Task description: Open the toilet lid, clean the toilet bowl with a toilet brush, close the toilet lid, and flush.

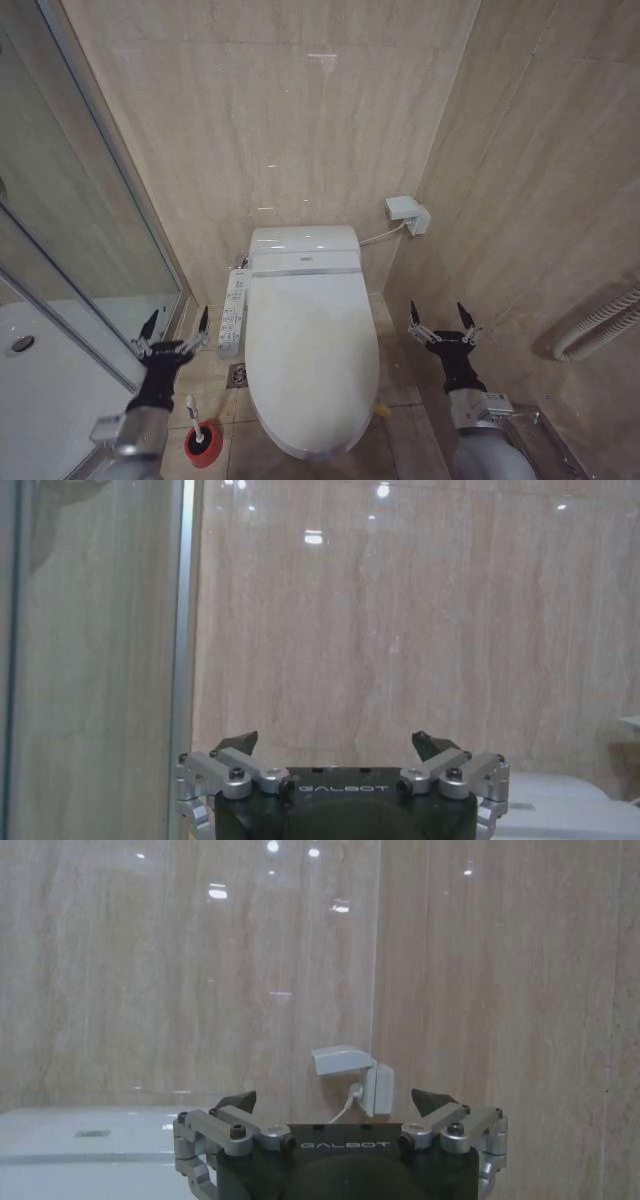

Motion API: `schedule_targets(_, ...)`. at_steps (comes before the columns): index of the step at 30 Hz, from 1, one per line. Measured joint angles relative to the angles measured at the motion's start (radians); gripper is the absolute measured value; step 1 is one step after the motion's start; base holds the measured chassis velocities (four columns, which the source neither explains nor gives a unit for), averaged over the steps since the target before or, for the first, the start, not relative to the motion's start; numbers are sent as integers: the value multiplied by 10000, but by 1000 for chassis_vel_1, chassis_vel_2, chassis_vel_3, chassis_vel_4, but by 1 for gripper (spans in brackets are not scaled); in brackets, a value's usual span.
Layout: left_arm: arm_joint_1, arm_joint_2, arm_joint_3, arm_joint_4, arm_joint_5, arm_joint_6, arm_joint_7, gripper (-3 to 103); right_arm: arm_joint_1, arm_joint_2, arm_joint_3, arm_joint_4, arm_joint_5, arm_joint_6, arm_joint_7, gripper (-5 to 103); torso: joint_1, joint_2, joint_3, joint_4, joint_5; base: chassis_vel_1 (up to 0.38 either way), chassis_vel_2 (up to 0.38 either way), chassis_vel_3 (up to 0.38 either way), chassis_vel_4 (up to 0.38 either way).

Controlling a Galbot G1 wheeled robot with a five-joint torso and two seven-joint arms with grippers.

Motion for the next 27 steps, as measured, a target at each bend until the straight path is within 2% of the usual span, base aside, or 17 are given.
schedule_targets(2, -357, 35, -124, -159, -168, 615, 82, 100, 0, 0, 0, 0, 0, 0, 0, 100, 0, 0, 0, 0, 0, 0, 0, 0, 0)
schedule_targets(3, -357, 35, -124, -159, -168, 615, 82, 100, 0, 0, 0, 0, 0, 0, 0, 100, 0, 0, 0, 0, 0, 0, 0, 0, 0)
schedule_targets(7, -1148, 113, -412, -524, -552, 1991, 261, 100, 0, 0, 0, 0, 0, 0, 0, 100, 0, 0, 0, 0, 0, 0, 0, 0, 0)
schedule_targets(8, -1148, 113, -412, -524, -552, 1991, 261, 100, 0, 0, 0, 0, 0, 0, 0, 100, 0, 0, 0, 0, 0, 0, 0, 0, 0)
schedule_targets(11, -1746, 173, -627, -802, -837, 3022, 393, 100, 0, 0, 0, 0, 0, 0, 0, 100, 0, 0, 0, 0, 0, 0, 0, 0, 0)
schedule_targets(14, -1933, 194, -692, -890, -929, 3352, 437, 100, 0, 0, 0, -1, 0, 0, 0, 100, 0, 0, 0, -1, 1, 0, 0, 0, 0)
schedule_targets(21, -1989, 199, -702, -901, -957, 3407, 456, 100, 0, 0, 0, 0, 0, 0, 0, 100, 0, 0, -2, -1, 0, 0, 0, 0, 0)
schedule_targets(26, -1994, 202, -638, -757, -949, 2954, 501, 100, 0, 0, 1, 0, 0, 0, 0, 100, 0, 0, -2, 0, 2, 0, 0, 0, 0)
schedule_targets(27, -1987, 202, -596, -640, -933, 2683, 522, 100, 0, 0, 1, 0, 0, 0, 0, 100, -1, 0, -1, 0, 2, 0, 0, 0, 0)
